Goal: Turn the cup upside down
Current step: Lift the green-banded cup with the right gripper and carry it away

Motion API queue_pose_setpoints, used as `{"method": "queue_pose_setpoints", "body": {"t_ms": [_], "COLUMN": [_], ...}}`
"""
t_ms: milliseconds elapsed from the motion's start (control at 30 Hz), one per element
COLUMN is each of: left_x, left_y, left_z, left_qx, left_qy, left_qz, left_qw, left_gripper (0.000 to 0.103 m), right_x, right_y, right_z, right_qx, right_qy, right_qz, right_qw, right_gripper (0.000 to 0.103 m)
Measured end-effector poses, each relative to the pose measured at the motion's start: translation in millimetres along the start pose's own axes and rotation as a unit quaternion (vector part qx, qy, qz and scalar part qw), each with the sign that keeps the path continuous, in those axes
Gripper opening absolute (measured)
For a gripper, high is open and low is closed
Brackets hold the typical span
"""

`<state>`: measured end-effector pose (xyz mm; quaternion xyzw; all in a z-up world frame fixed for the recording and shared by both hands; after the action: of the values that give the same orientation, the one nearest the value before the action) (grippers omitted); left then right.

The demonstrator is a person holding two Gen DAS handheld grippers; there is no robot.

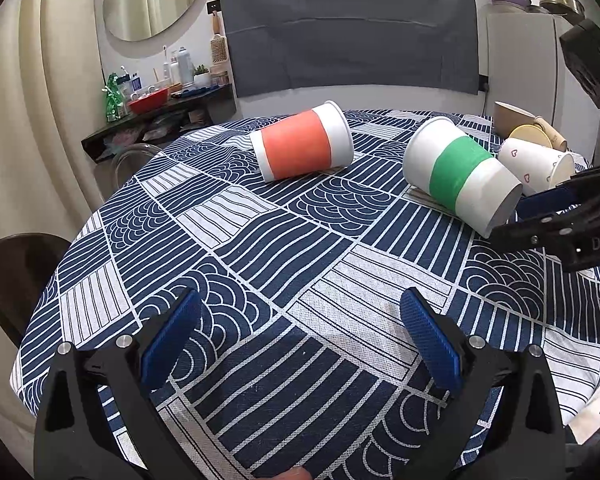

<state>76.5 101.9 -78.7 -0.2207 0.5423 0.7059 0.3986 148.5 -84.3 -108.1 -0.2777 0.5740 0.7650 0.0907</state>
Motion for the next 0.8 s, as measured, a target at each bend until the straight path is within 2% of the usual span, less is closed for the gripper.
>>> {"method": "queue_pose_setpoints", "body": {"t_ms": [100,300,400,633,800], "left_x": [-1,1,2,2,-24], "left_y": [0,-2,-5,-11,2], "left_z": [-1,3,4,-2,-24], "left_qx": [-0.016,-0.015,-0.003,0.029,0.042], "left_qy": [-0.008,0.006,0.013,0.050,0.045], "left_qz": [0.004,0.012,0.023,0.049,0.028], "left_qw": [0.9998,0.9998,0.9997,0.9971,0.9977], "left_gripper": [0.097,0.097,0.097,0.097,0.097], "right_x": [1,4,6,19,28], "right_y": [2,13,20,39,55], "right_z": [-2,-9,-15,-44,-77], "right_qx": [0.001,-0.014,-0.027,-0.046,-0.054], "right_qy": [0.000,-0.003,-0.010,-0.044,-0.079], "right_qz": [-0.006,-0.023,-0.036,-0.058,-0.079], "right_qw": [1.000,1.000,0.999,0.996,0.992], "right_gripper": [0.059,0.075,0.086,0.088,0.089]}}
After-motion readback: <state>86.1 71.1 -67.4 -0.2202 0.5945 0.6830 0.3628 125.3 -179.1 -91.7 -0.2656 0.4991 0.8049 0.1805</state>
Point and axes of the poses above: each gripper's, at about its wrist camera, not at the fingertips, and y roughly against the way its jaws point, z to its left, x to its underside, the point moved 8 cm from there along -y, roughly the way its jaws point, and after that the axes turned 15 degrees about -y, right-handed, at the moved point
